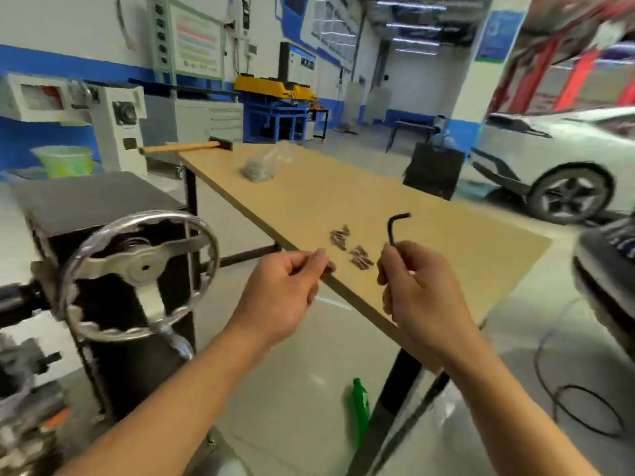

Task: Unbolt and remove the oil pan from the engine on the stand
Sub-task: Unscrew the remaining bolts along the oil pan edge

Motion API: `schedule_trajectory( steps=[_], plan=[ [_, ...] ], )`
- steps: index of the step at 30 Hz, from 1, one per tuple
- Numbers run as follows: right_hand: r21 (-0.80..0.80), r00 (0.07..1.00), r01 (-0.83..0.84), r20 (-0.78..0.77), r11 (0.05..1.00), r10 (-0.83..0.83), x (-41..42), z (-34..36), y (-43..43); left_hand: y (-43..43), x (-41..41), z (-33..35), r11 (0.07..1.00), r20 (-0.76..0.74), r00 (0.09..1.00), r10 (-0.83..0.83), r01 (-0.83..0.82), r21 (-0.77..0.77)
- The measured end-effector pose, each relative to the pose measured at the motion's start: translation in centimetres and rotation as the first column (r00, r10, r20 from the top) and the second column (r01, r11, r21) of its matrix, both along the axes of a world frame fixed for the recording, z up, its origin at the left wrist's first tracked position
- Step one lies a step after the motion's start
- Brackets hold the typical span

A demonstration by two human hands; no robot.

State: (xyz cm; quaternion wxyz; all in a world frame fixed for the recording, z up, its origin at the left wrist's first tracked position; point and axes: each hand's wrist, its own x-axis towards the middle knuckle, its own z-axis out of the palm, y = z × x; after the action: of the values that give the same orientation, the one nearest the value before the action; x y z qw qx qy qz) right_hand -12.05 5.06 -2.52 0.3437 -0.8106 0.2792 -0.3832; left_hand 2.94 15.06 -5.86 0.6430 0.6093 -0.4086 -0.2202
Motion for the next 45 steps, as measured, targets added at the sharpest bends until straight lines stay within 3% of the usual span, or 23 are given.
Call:
schedule_trajectory(
  steps=[1, 3, 5, 7, 10, 15, 21, 29, 33, 36, 39, 42, 45],
  plan=[
    [-0.025, 0.995, 0.073, -0.066, 0.997, -0.074, -1.3, -0.6, -1.7, -2.6, -0.8, -0.3, 0.996, 0.244, 0.968, 0.054, -0.070, 0.060],
    [-0.003, 0.979, 0.155, -0.132, 0.988, -0.154, -3.4, -1.6, -4.7, -6.8, -2.2, -0.8, 0.974, 0.636, 0.769, 0.066, -0.188, 0.127],
    [0.030, 0.962, 0.190, -0.207, 0.981, -0.180, -4.6, -2.8, -7.0, -9.9, -3.0, -1.3, 0.959, 0.801, 0.597, 0.045, -0.250, 0.132],
    [0.018, 0.940, 0.213, -0.276, 0.977, -0.200, -4.5, -3.9, -8.4, -12.1, -3.4, -2.0, 0.955, 0.856, 0.516, 0.012, -0.259, 0.143],
    [-0.038, 0.936, 0.229, -0.266, 0.973, -0.230, -2.9, -4.7, -9.9, -14.1, -3.0, -2.8, 0.947, 0.833, 0.548, -0.073, -0.224, 0.230],
    [-0.220, 0.860, 0.188, -0.434, 0.957, -0.268, -0.3, -5.0, -11.8, -14.6, -1.3, -2.8, 0.959, 0.777, 0.619, -0.115, -0.136, 0.250],
    [-0.234, 0.854, 0.205, -0.432, 0.950, -0.291, 0.9, -5.4, -13.2, -14.9, -1.4, -3.2, 0.963, 0.754, 0.656, -0.038, -0.178, 0.203],
    [-0.080, 0.939, 0.239, -0.236, 0.968, -0.251, 0.2, -5.0, -12.7, -13.7, -2.1, -3.7, 0.976, 0.727, 0.685, -0.047, -0.125, 0.181],
    [0.081, 0.977, 0.202, -0.087, 0.976, -0.195, -0.7, -4.2, -11.6, -11.4, -1.9, -2.7, 0.966, 0.562, 0.814, -0.149, -0.001, 0.258],
    [0.117, 0.979, 0.198, -0.076, 0.973, -0.190, -0.6, -3.8, -9.0, -7.7, -0.7, -1.9, 0.957, 0.440, 0.878, -0.191, 0.067, 0.282],
    [0.125, 0.997, 0.082, -0.016, 0.989, -0.080, 1.0, -3.7, -4.4, -2.1, 1.2, -0.4, 0.977, 0.420, 0.903, -0.085, -0.007, 0.213],
    [0.083, 0.986, -0.161, 0.052, 0.984, 0.157, 5.1, -2.6, 1.6, 4.8, 3.5, 2.4, 0.981, 0.374, 0.918, 0.131, -0.173, 0.082],
    [0.069, 0.866, -0.464, 0.245, 0.883, 0.435, 10.7, 0.0, 8.4, 12.6, 5.7, 5.9, 0.950, 0.369, 0.884, 0.287, -0.311, 0.006]
  ],
)
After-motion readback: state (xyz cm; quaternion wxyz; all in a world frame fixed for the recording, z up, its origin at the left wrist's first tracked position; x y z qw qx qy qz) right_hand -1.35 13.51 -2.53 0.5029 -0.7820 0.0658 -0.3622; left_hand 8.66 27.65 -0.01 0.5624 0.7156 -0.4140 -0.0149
